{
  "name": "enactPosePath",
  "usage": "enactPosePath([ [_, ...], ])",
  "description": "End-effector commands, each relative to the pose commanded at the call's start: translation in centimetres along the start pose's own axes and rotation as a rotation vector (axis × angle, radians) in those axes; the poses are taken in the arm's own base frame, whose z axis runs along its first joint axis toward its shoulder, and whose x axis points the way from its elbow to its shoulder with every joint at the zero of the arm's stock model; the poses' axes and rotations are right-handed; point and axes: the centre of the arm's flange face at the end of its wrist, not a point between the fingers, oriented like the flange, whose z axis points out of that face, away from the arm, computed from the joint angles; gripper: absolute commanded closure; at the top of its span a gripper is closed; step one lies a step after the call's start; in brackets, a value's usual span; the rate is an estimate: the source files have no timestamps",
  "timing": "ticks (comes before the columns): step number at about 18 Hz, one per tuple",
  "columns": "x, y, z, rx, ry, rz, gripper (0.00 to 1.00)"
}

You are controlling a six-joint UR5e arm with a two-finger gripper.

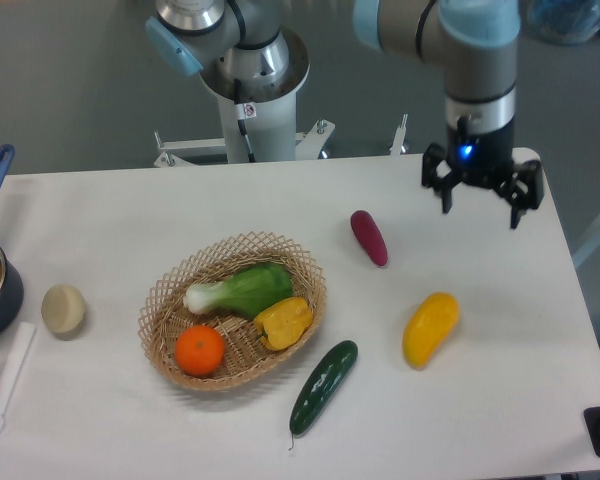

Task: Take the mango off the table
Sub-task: 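Move the open gripper over the yellow mango and descend, then lower the gripper around the yellow mango and close the fingers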

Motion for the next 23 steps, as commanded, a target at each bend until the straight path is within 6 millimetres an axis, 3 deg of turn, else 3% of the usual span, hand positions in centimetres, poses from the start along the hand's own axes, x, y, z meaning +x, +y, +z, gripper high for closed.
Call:
enactPosePath([
  [8,-0.1,-2.5,6.4,-0.024,0.059,0.028,0.00],
  [12,-1.6,-3.6,9.6,-0.031,0.082,0.029,0.00],
  [19,-1.4,-4.1,13.2,-0.052,0.121,0.039,0.00],
  [23,-0.2,-4.7,15.9,-0.070,0.156,0.055,0.00],
])
